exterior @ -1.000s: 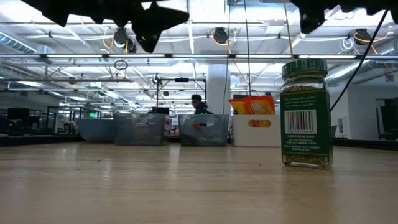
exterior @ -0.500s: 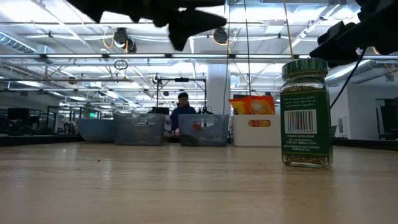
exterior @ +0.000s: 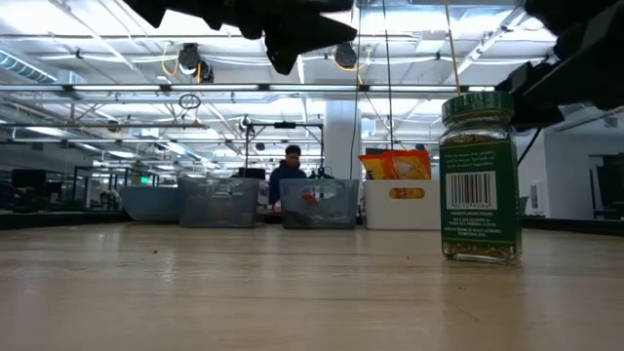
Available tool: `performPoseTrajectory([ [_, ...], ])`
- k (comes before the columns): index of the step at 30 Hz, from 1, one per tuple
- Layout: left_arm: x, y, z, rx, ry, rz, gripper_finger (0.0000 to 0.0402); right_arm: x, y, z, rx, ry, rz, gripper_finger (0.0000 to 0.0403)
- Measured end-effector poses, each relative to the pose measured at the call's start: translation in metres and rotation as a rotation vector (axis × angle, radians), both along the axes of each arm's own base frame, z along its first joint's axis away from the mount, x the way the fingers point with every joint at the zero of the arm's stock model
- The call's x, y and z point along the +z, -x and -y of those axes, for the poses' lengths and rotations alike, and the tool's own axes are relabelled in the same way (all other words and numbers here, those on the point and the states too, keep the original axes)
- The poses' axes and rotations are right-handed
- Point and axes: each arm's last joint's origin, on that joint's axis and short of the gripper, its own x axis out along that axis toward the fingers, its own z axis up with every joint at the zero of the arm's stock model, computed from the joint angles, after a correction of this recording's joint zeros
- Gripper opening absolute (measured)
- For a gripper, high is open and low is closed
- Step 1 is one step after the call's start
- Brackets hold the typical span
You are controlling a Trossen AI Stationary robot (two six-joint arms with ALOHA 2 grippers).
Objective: Pick & Place Food Item
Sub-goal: Put the green spice bottle into the left black bin
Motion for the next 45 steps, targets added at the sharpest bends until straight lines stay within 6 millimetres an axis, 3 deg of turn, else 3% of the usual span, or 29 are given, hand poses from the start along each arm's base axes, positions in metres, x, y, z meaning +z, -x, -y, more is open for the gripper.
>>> performPoseTrajectory([
  [5,0.008,0.003,-0.001,-0.005,-0.012,0.026,0.0191,-0.001,-0.005,0.007,0.014,-0.065,-0.034,0.0214],
  [11,0.011,0.0,0.0,-0.008,-0.033,-0.068,0.0191,-0.007,-0.003,0.008,0.026,-0.13,-0.122,0.0261],
  [19,0.026,-0.005,0.002,-0.024,-0.082,-0.09,0.0191,-0.022,-0.004,0.003,-0.071,-0.052,-0.138,0.0285],
  [30,0.003,-0.011,0.006,-0.011,-0.046,-0.195,0.0191,-0.048,-0.016,-0.014,0.006,-0.083,-0.131,0.0285],
  [38,-0.006,-0.014,0.009,-0.003,-0.013,-0.229,0.0191,-0.06,-0.024,-0.013,-0.105,-0.032,-0.052,0.0282],
  [45,-0.029,-0.022,0.016,-0.018,0.019,-0.296,0.0191,-0.071,-0.035,-0.013,-0.11,-0.053,0.023,0.0283],
])
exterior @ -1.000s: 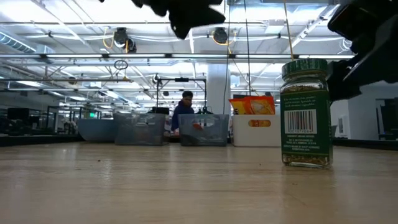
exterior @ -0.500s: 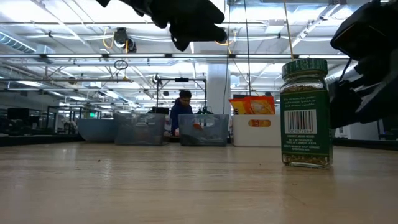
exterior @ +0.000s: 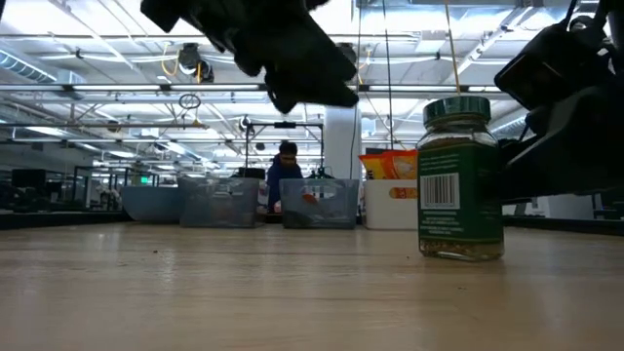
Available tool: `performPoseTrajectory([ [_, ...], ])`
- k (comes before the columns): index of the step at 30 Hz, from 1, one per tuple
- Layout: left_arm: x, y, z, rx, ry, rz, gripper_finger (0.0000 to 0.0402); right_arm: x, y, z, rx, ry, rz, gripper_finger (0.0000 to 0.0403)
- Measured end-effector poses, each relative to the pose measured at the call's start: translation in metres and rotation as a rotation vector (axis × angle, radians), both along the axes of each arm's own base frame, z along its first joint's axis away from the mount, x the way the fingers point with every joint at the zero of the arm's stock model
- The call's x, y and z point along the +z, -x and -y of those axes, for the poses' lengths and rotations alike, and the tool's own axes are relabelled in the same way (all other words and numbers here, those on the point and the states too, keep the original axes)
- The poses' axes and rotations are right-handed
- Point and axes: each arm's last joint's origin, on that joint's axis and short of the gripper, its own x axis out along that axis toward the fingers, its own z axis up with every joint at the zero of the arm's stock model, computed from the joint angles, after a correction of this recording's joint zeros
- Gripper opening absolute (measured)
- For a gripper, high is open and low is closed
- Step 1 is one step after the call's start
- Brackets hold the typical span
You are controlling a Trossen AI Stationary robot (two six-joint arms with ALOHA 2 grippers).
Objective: Pick & Place Food Item
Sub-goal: Put the green spice bottle into the left black bin
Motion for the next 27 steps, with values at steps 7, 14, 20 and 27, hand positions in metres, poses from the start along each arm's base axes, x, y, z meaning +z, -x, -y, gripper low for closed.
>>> performPoseTrajectory([
  [7,-0.023,-0.012,0.004,-0.032,0.059,-0.01,0.0191,-0.006,-0.007,0.005,-0.012,0.016,0.038,0.0278],
  [14,-0.025,-0.013,0.004,-0.024,0.049,0.002,0.0191,-0.004,-0.015,0.013,-0.034,0.053,0.064,0.0281],
  [20,-0.024,-0.014,0.004,-0.025,0.05,0.014,0.0191,-0.004,-0.021,0.021,0.036,0.039,0.048,0.0271],
  [27,-0.024,-0.014,0.004,-0.027,0.045,0.019,0.0191,-0.006,-0.021,0.023,0.043,0.025,0.021,0.0218],
])
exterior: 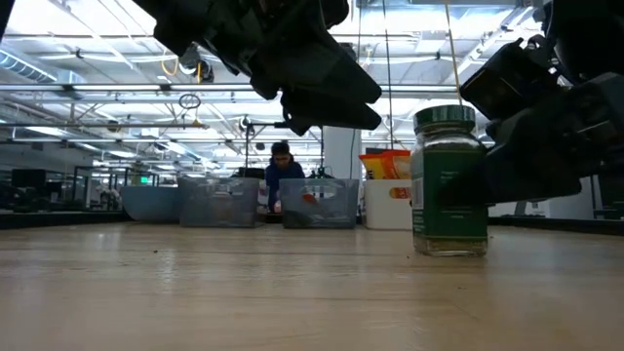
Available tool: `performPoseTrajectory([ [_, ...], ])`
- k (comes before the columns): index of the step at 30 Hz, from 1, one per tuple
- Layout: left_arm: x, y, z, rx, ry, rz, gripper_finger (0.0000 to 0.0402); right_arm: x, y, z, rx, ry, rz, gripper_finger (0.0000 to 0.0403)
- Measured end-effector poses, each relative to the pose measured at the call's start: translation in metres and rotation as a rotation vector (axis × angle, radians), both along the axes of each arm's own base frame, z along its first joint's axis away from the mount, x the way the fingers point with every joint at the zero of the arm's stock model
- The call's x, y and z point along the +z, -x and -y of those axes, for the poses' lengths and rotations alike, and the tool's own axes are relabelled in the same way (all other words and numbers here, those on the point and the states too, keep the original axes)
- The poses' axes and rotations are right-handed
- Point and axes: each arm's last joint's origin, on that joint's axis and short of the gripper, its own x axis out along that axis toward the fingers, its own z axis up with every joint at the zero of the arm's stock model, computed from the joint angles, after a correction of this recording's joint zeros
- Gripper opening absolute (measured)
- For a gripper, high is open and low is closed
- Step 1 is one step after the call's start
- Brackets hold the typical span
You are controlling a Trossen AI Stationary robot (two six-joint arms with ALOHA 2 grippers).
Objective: Pick & Place Food Item
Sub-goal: Put the green spice bottle into the left black bin
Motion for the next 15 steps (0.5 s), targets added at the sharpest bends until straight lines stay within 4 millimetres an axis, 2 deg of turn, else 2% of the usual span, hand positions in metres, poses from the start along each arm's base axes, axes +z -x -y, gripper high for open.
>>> performPoseTrajectory([
  [3,0.003,0.0,-0.003,0.008,0.002,0.007,0.0191,0.0,0.0,0.0,-0.004,-0.007,-0.007,0.0193],
  [11,0.032,0.005,-0.022,0.043,0.006,0.068,0.0191,0.003,-0.006,0.0,0.012,-0.014,0.008,0.0193],
  [15,0.049,0.014,-0.035,0.069,0.001,0.065,0.0191,0.016,-0.018,-0.001,0.055,0.008,0.02,0.0193],
])
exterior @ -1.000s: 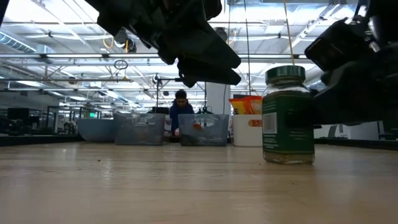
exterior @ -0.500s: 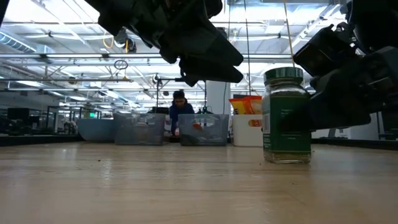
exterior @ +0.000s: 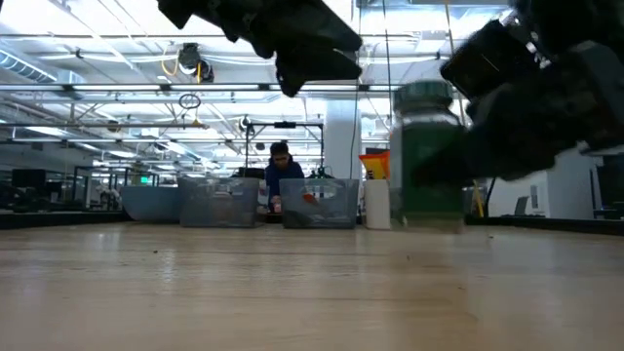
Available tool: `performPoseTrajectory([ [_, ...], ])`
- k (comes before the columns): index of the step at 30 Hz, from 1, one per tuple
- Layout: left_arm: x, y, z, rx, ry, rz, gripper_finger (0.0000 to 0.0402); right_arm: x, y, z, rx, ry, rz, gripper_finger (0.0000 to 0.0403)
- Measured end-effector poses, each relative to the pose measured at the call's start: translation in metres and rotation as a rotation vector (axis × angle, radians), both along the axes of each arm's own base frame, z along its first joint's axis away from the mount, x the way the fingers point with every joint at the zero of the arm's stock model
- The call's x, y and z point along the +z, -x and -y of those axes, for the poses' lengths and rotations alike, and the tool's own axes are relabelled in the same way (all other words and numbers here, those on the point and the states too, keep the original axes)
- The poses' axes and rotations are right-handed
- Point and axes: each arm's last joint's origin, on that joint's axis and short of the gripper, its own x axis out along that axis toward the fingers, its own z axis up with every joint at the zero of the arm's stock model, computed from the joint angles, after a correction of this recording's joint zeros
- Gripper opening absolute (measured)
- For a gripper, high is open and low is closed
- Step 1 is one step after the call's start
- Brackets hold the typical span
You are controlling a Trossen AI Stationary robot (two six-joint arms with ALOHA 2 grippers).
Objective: Pick & Place Food Item
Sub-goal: Put the green spice bottle into the left black bin
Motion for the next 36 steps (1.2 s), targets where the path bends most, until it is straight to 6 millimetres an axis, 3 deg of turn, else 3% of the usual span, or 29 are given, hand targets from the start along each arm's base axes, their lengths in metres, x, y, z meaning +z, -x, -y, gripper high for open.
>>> performPoseTrajectory([
  [8,0.018,0.01,-0.012,0.029,0.016,-0.022,0.0191,0.048,-0.018,0.014,0.017,0.135,-0.027,0.0193],
  [11,0.031,0.007,-0.009,0.003,0.023,-0.057,0.0191,0.056,-0.019,0.025,0.037,0.132,-0.043,0.0193],
  [16,0.061,0.002,-0.002,-0.018,-0.059,-0.08,0.0191,0.059,-0.023,0.037,0.049,0.113,-0.056,0.0193],
  [23,0.091,-0.004,-0.001,0.002,-0.064,0.025,0.0191,0.059,-0.024,0.039,0.06,0.109,-0.053,0.0193],
  [36,0.089,-0.004,-0.001,0.013,-0.056,0.006,0.0191,0.059,-0.023,0.037,0.072,0.127,-0.053,0.0193],
])
